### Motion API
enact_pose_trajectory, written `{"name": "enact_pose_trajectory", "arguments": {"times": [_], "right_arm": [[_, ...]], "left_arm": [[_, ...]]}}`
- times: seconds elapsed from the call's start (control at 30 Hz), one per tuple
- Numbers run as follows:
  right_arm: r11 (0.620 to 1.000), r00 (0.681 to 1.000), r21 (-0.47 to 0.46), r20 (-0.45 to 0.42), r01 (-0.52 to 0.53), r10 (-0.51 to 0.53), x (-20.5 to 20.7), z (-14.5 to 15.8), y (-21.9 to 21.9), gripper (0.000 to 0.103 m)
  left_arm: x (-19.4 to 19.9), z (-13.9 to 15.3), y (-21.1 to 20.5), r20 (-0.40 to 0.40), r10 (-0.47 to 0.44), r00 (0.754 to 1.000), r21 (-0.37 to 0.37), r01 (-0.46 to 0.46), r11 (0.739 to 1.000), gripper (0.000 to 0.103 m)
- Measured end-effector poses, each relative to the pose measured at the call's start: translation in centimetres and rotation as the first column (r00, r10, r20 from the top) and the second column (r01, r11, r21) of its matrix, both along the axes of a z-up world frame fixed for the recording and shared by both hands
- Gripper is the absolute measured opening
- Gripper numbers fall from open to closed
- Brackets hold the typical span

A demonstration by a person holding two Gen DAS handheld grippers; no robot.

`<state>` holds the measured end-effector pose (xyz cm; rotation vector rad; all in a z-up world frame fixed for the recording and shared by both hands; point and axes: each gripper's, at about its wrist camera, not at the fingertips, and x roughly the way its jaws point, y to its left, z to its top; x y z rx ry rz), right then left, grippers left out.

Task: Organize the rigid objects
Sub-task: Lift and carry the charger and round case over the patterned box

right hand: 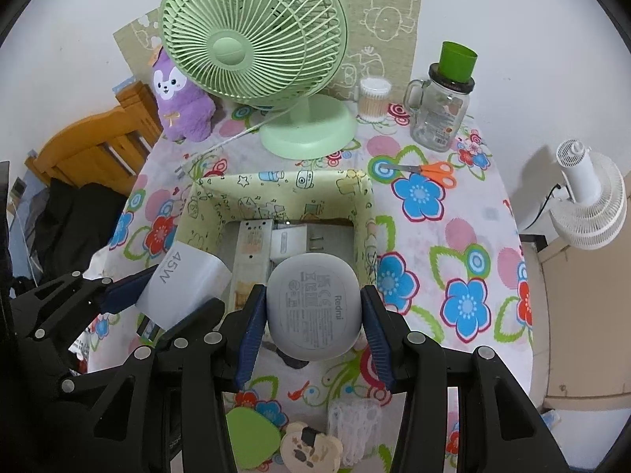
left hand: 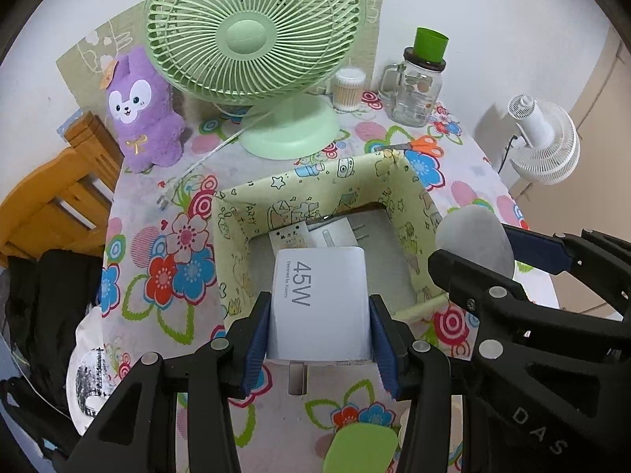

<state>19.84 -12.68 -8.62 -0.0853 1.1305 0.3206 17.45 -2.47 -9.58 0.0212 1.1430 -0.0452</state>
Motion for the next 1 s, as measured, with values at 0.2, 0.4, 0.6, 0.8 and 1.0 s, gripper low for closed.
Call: {"name": "enact_pose_trajectory", "arguments": {"times": [0.2, 0.4, 0.6, 0.8, 1.0], "right_arm": [[1.000, 1.000, 0.010, -0.005, 0.003, -0.003, 1.4, -0.3, -0.1, 0.051], [1.000, 1.000, 0.006, -0.015, 0.002, -0.002, 2.9, -1.0, -0.2, 0.051], [1.000, 1.000, -0.004, -0.017, 0.000, 0.000, 3.9, -1.5, -0.6, 0.051], [1.000, 1.000, -0.004, -0.025, -0.001, 0.001, 4.8, -2.2, -1.0, 0.051], [1.000, 0.999, 0.002, -0.033, -0.013, 0.013, 5.5, -2.8, -1.1, 0.051]], "left_arm": [[1.4, -0.2, 0.1, -0.001, 0.012, 1.000, -0.005, -0.012, 1.000, 0.049], [2.8, -1.0, -0.2, -0.014, 0.027, 1.000, -0.008, -0.027, 1.000, 0.049], [3.9, -2.0, -0.4, -0.021, 0.050, 0.999, -0.008, -0.051, 0.999, 0.049], [4.8, -3.0, -0.9, -0.036, 0.063, 0.997, -0.020, -0.064, 0.998, 0.049], [5.4, -4.3, -1.1, -0.055, 0.100, 0.993, -0.026, -0.101, 0.995, 0.049]]}}
